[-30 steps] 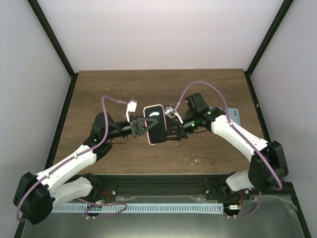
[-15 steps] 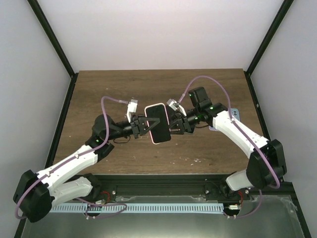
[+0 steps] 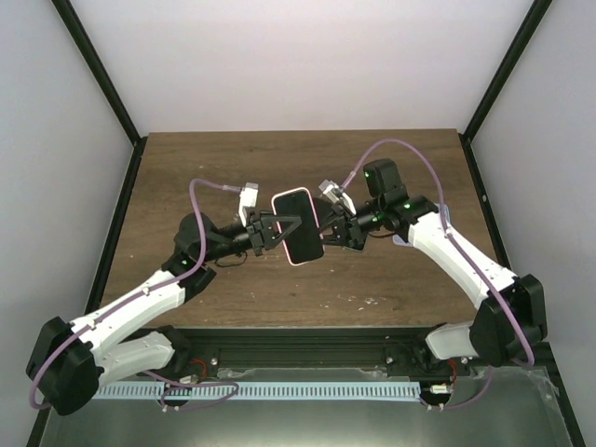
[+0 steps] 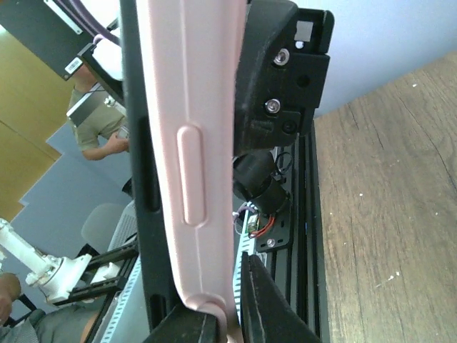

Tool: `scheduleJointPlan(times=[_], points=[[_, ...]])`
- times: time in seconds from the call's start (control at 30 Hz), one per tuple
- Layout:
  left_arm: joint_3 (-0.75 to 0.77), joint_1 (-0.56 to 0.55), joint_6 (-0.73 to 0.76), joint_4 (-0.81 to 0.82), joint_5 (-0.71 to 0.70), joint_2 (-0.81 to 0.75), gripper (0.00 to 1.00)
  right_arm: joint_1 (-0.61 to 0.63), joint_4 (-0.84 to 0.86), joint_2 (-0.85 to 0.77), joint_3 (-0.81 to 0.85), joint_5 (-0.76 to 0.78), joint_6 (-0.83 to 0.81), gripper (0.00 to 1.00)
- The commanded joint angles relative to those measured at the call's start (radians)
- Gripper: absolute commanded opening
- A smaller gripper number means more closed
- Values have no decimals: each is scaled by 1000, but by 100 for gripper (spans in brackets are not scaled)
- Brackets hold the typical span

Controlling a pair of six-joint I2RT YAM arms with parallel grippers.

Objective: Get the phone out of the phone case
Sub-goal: Remove the phone case from the phone.

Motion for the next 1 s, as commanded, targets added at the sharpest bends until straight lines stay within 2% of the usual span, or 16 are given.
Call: scheduleJointPlan(times=[0.0, 0.13, 0.27, 0.4, 0.47, 0.53, 0.7, 0.8, 0.97], points=[[-46, -6, 24, -394, 58, 46, 7, -3, 308, -70, -6, -24, 139, 1], [61, 10, 175, -555, -183, 7, 34, -10, 312, -83, -151, 105, 142, 1], [55, 6, 225, -621, -490, -105, 51, -27, 387, -133, -319, 318, 216, 1], [-21, -28, 245, -678, -760, -224, 54, -29, 547, -197, -485, 567, 390, 1], [-40, -61, 273, -709, -799, -238, 52, -29, 560, -174, -499, 641, 455, 1], [-39, -134, 308, -745, -839, -219, 48, -29, 574, -129, -509, 642, 488, 1], [-2, -352, 390, -784, -1003, -93, 42, -22, 507, -7, -473, 763, 564, 1], [47, -445, 409, -794, -1101, 19, 45, -20, 487, 34, -450, 785, 592, 1], [173, -530, 428, -833, -1187, 238, 53, -17, 487, 71, -449, 748, 612, 1]])
